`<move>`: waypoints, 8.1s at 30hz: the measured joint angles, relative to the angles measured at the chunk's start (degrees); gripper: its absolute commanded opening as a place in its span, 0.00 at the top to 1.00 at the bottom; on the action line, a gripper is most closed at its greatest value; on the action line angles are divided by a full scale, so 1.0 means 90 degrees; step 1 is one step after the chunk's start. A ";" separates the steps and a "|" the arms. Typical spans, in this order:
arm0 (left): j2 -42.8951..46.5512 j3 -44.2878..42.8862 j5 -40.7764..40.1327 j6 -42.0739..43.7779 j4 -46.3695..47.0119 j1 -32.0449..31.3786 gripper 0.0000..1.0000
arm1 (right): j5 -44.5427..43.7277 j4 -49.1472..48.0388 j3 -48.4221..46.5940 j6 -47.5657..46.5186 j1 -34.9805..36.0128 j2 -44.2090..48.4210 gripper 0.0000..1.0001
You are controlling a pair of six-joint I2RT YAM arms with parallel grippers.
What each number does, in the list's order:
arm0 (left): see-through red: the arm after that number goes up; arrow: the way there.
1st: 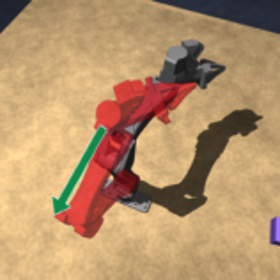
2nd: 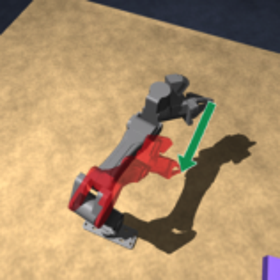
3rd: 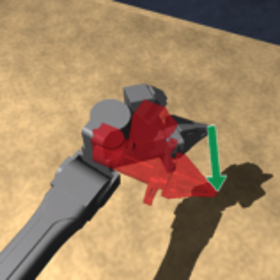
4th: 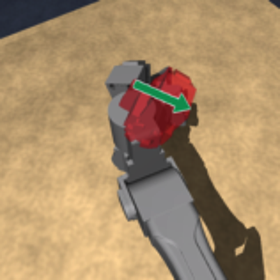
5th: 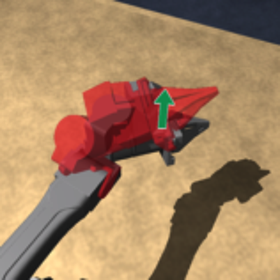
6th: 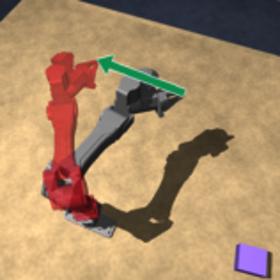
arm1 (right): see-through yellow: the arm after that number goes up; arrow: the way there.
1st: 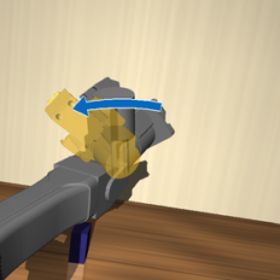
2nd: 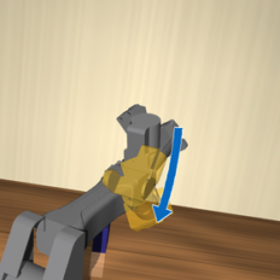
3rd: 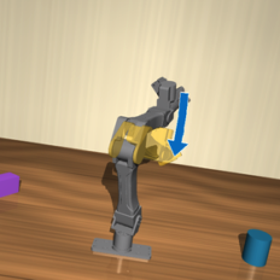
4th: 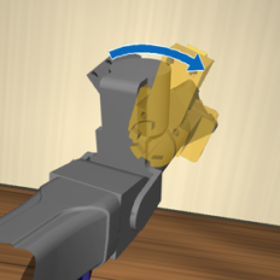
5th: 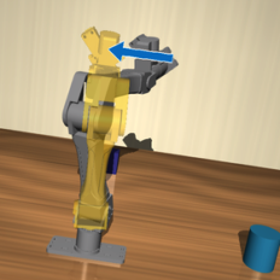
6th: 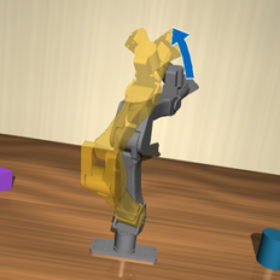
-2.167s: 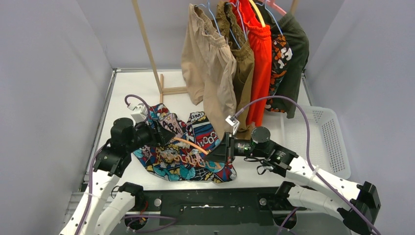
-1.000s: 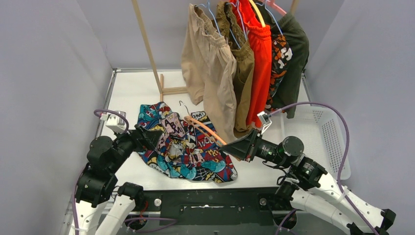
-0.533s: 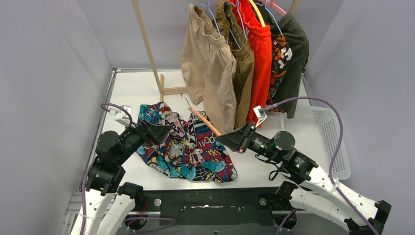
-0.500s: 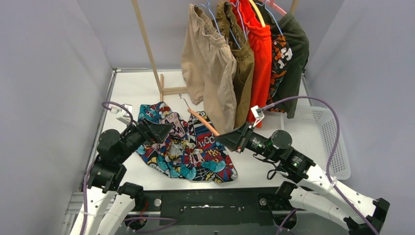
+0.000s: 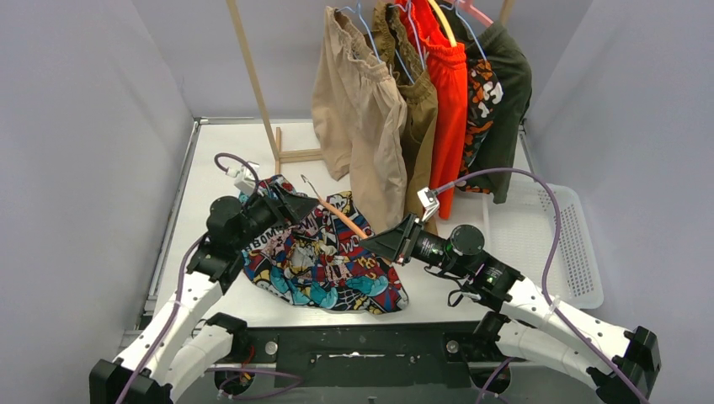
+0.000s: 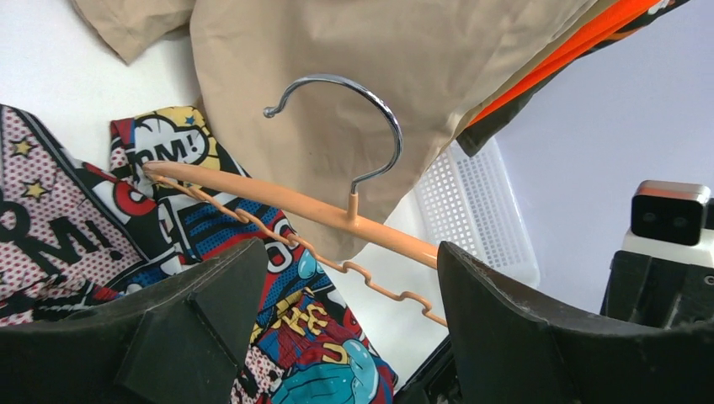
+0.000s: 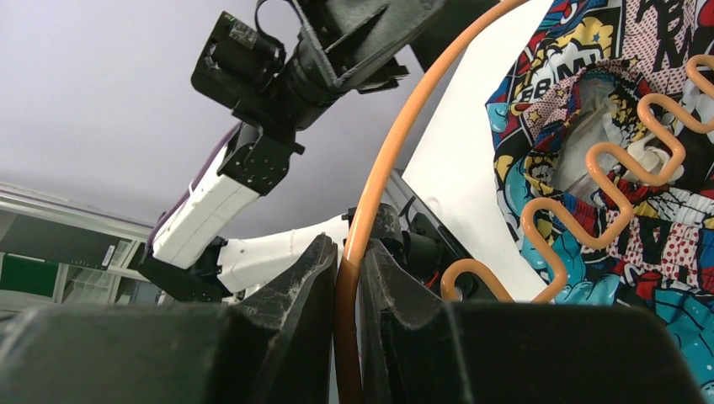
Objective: Remove the shorts from the hanger
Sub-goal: Place the hanger on the clothes rod.
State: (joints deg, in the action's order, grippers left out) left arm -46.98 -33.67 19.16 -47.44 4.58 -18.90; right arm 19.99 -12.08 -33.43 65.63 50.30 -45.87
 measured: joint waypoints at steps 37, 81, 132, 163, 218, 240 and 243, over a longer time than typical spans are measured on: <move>-0.1705 -0.2091 -0.0151 0.2567 -0.0189 -0.0814 1.00 | 0.0231 0.1739 -0.1095 -0.1039 0.0044 0.0318 0.24; -0.1217 -0.3458 -0.0177 0.4639 -0.2625 -0.0814 0.24 | 0.1824 0.0126 -0.1246 -0.1241 0.0500 -0.1515 1.00; 0.3711 0.0770 -0.3359 0.3011 -0.3009 -0.0138 0.18 | 0.0724 0.0049 -1.0812 -0.0245 -0.0260 -0.8434 1.00; 0.3215 0.0894 -0.2314 0.3028 -0.2766 0.0379 0.18 | 0.0607 0.0481 -1.0897 -0.0695 -0.0119 -0.8313 1.00; 0.3092 0.0894 -0.2239 0.3024 -0.2766 0.0578 0.18 | -0.2013 0.1678 -0.9024 -0.2142 0.0180 -0.6290 0.18; 0.2868 0.0894 -0.2460 0.2931 -0.2790 0.1549 0.18 | -0.3356 0.1613 -0.7048 -0.4163 0.0236 -0.5282 0.13; 0.2890 0.0894 -0.2516 0.2883 -0.2800 0.1673 0.18 | -0.3553 0.1163 -0.5710 -0.4566 0.0323 -0.4702 0.12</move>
State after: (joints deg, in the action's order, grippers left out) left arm -20.97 -25.63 -3.49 -21.50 -20.62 -3.84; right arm -11.99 -1.61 -84.82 24.53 53.21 -88.18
